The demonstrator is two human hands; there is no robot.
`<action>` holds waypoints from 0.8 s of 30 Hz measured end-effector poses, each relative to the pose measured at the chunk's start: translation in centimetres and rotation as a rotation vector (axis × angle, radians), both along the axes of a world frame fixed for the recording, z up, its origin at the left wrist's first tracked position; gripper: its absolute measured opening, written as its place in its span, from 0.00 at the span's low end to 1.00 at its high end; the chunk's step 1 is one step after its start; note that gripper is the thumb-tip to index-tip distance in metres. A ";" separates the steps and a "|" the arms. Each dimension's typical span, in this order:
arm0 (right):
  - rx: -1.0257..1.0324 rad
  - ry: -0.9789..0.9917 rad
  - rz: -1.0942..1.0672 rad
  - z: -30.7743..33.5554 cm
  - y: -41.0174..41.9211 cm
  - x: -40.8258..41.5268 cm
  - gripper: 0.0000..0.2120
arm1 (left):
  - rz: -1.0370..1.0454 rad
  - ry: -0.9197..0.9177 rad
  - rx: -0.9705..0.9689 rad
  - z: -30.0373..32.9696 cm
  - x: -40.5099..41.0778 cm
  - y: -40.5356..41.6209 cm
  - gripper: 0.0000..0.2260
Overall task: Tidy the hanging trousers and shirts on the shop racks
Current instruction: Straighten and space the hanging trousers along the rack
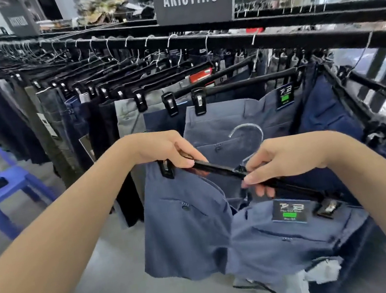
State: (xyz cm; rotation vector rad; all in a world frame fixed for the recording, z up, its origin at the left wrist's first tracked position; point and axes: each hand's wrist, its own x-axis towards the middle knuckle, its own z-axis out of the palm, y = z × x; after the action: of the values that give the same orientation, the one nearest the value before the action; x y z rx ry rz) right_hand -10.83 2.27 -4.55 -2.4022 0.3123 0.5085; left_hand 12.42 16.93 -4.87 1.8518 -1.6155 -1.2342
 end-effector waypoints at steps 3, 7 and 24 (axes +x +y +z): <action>0.100 -0.039 -0.120 -0.6 -1.3 -2.1 0.12 | 0.019 -0.074 -0.064 -0.5 -0.8 -3.4 0.13; 0.153 -0.122 -0.343 -1.9 -2.9 -4.9 0.13 | 0.105 -0.367 -0.170 -2.2 -1.6 -7.2 0.21; 0.430 -0.332 -1.109 0.3 -4.1 -5.6 0.11 | 0.211 -0.091 -0.224 -3.7 -2.0 -10.8 0.11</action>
State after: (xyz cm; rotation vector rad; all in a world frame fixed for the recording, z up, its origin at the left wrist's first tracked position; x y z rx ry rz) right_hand -16.47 -1.82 -4.26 -1.5251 1.1355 -0.3059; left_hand 10.41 6.09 -8.59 1.9002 -1.4905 -0.8547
